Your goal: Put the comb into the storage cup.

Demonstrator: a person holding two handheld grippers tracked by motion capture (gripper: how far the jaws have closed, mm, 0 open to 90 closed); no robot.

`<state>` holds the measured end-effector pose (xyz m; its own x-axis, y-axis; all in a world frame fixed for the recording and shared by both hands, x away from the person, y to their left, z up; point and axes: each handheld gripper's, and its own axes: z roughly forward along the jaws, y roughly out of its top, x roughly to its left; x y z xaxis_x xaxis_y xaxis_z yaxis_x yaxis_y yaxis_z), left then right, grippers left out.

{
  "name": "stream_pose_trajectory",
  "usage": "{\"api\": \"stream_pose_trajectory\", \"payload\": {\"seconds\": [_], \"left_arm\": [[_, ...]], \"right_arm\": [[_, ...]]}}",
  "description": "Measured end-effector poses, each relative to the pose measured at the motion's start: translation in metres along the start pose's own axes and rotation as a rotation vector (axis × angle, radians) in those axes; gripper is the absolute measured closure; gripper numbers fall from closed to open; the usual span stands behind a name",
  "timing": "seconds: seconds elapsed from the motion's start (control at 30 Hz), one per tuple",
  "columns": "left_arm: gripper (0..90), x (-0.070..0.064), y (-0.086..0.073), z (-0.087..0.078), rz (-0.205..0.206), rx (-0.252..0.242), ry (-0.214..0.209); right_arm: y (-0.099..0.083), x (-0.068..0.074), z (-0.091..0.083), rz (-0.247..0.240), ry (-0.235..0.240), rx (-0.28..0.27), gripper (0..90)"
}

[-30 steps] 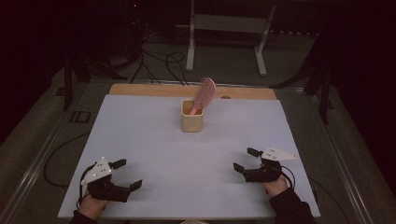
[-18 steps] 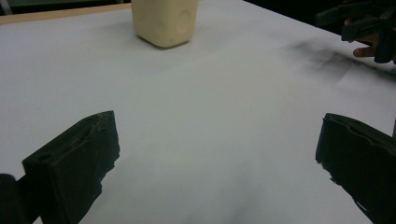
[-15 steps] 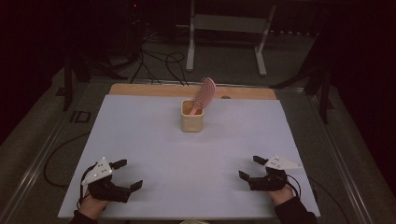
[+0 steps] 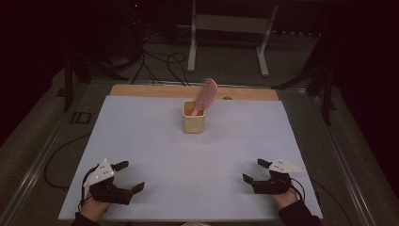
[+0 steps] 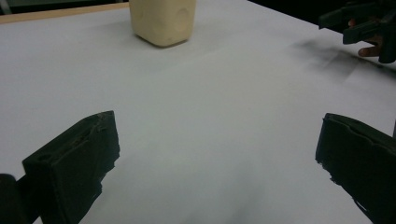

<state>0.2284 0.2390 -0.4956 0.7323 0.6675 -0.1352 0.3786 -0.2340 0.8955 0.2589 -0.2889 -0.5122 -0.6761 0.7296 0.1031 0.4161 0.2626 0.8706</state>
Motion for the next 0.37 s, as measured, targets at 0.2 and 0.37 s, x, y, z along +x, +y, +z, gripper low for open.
{"api": "stream_pose_trajectory", "payload": {"seconds": [0.2,0.37], "left_arm": [[0.3,-0.0002,0.0003,-0.0005,0.002,-0.006,-0.003],[0.2,-0.0004,0.0006,-0.0013,0.005,-0.007,-0.002]], "right_arm": [[0.0013,0.0016,0.0024,-0.014,0.0,0.0,11.3],[0.0015,0.0001,0.0003,-0.011,-0.008,-0.011,11.3]]}}
